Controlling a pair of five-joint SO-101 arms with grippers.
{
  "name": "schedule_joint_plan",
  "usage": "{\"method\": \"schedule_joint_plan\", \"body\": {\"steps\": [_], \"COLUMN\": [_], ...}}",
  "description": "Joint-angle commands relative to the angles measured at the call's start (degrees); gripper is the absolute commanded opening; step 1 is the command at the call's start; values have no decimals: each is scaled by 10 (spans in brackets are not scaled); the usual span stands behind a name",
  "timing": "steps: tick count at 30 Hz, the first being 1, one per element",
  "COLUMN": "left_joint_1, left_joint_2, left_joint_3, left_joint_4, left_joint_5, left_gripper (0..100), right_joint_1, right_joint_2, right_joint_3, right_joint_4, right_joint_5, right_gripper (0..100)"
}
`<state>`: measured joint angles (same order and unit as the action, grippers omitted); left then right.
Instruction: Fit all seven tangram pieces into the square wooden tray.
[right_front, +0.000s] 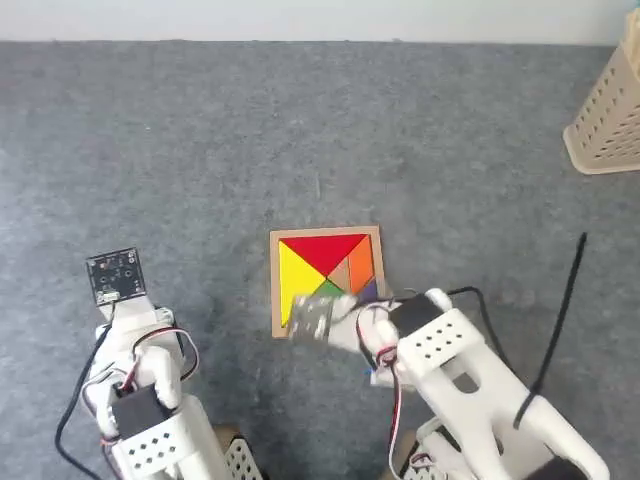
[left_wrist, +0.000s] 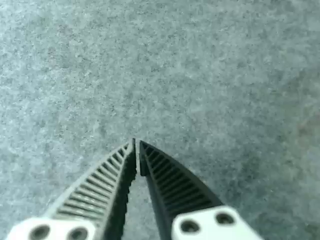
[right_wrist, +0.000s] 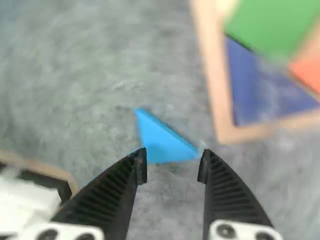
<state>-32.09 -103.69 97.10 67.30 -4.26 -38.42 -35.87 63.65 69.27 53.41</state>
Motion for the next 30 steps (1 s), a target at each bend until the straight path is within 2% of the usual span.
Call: {"method": "schedule_joint_plan", "body": {"steps": [1,9,27,30], "left_joint_1": [3,3,3,3], "left_joint_2": [-4,-4,-4,-4], "left_joint_3": [-5,-5,-5,-5], "left_joint_4": [4,4,4,4], "left_joint_5": [9,9,9,9], "left_gripper": [13,13,13,13], "right_joint_1": [-26,-3,25,24], "right_joint_2": [-3,0,1,1], "right_joint_3": [11,15,44,41], "right_joint_4": [-8,-9,-16,-22], "right_joint_5": [114,208,193,148], "right_gripper": [177,177,173,173]}}
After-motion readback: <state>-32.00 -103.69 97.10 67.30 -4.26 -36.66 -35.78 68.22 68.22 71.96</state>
